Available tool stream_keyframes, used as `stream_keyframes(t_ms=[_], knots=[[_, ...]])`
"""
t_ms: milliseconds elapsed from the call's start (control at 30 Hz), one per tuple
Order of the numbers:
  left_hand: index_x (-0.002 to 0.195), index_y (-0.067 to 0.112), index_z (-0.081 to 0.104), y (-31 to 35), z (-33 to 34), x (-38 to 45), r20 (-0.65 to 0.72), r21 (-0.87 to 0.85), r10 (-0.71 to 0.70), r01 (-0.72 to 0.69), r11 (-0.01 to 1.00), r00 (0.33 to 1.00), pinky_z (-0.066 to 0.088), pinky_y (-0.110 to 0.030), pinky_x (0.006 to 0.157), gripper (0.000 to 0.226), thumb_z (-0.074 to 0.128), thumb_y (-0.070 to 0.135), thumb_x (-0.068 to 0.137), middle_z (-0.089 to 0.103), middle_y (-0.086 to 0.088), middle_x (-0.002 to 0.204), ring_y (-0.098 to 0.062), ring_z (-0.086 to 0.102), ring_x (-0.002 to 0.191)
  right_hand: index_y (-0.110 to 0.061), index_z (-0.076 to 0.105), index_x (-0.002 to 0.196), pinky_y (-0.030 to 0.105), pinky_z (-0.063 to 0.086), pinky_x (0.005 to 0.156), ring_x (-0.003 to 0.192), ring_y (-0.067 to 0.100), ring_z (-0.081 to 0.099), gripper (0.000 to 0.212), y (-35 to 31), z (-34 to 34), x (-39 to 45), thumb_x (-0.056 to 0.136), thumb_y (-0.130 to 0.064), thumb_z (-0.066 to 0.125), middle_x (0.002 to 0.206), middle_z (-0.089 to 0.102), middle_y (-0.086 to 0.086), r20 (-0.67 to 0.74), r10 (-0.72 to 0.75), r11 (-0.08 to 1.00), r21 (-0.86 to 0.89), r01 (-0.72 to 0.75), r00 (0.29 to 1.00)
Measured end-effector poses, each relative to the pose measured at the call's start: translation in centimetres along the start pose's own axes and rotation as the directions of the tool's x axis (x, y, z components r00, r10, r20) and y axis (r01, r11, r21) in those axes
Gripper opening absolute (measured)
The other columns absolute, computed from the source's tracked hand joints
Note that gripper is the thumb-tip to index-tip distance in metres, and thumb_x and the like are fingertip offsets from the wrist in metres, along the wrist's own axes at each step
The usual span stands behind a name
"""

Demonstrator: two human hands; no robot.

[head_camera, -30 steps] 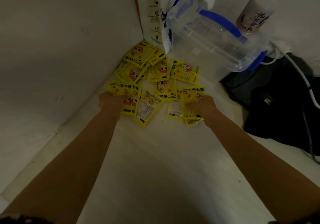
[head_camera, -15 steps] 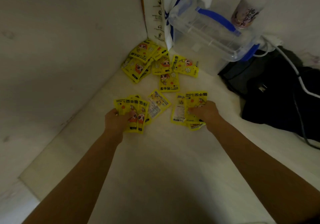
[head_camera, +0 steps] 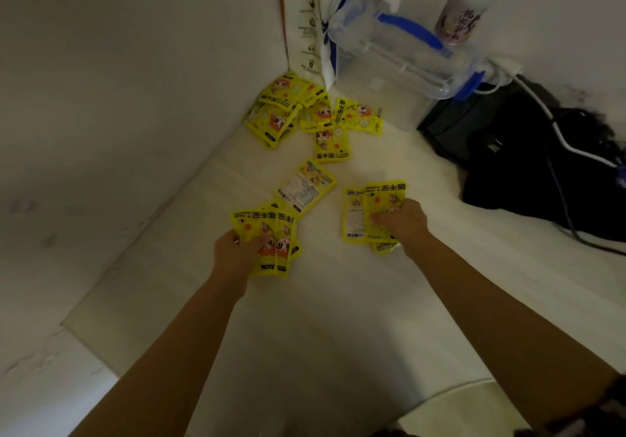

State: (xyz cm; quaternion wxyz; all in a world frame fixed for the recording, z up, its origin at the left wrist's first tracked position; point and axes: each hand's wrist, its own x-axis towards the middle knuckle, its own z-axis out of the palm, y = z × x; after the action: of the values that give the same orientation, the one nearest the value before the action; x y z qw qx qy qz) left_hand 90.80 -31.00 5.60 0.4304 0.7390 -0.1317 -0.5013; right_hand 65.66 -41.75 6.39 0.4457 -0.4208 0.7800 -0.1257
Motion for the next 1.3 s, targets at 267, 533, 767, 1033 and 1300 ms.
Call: stream_keyframes(t_ms=[267,533,767,1033,1300], knots=[[0.099,0.009,0.066,-0.7,-1.2,-4.0,0.137,-0.034,0.015,-0.011,0.999,0.99,0.058,-0.046,0.071,0.02,0.071,0.003,0.08,0.07,-0.014,0.093,-0.032,0.068,0.08,-0.005,0.064,0.107,0.038,0.053,0.082,0.099,0.032,0.063,0.04,2.1,-1.3,-4.9,0.072,-0.02,0.076,0.105,0.067,0.015,-0.068,0.001,0.997,0.074,0.004,0.998],[0.098,0.01,0.066,-2.8,-1.0,-9.2,0.307,-0.032,0.028,-0.019,0.999,0.951,0.059,-0.042,0.063,0.019,0.069,0.003,0.081,0.07,-0.016,0.095,-0.03,0.07,0.078,-0.014,0.07,0.098,0.049,0.056,0.085,0.094,0.031,0.068,0.054,8.7,-1.4,-12.3,0.048,-0.029,0.079,0.1,0.071,0.011,-0.045,0.056,0.946,0.321,-0.039,0.997],[0.105,0.01,0.069,-5.7,1.1,-14.5,0.443,0.057,0.045,-0.078,0.995,0.896,0.057,-0.054,0.074,0.026,0.07,0.004,0.079,0.072,-0.015,0.101,-0.034,0.07,0.09,-0.017,0.072,0.079,0.056,0.056,0.08,0.087,0.035,0.071,0.026,16.5,-2.9,-20.3,0.055,-0.025,0.079,0.09,0.074,0.013,-0.048,0.101,0.851,0.522,-0.061,0.994],[0.102,0.015,0.068,-11.4,3.9,-21.8,0.588,0.178,0.036,-0.173,0.969,0.808,0.057,-0.052,0.08,0.024,0.071,0.005,0.079,0.073,-0.009,0.1,-0.03,0.07,0.092,-0.022,0.065,0.077,0.034,0.056,0.069,0.074,0.02,0.066,0.019,25.2,-5.2,-28.7,0.077,-0.004,0.072,0.08,0.069,0.002,-0.137,0.172,0.775,0.63,-0.048,0.975],[0.098,0.019,0.067,-19.5,8.1,-31.5,0.731,0.315,-0.032,-0.296,0.902,0.681,0.058,-0.039,0.074,0.02,0.071,0.01,0.081,0.074,-0.002,0.094,-0.02,0.07,0.083,-0.023,0.065,0.082,0.035,0.057,0.072,0.078,0.018,0.069,0.016,36.9,-8.5,-36.0,0.077,-0.011,0.074,0.085,0.071,0.001,-0.194,0.306,0.695,0.714,-0.08,0.932]])
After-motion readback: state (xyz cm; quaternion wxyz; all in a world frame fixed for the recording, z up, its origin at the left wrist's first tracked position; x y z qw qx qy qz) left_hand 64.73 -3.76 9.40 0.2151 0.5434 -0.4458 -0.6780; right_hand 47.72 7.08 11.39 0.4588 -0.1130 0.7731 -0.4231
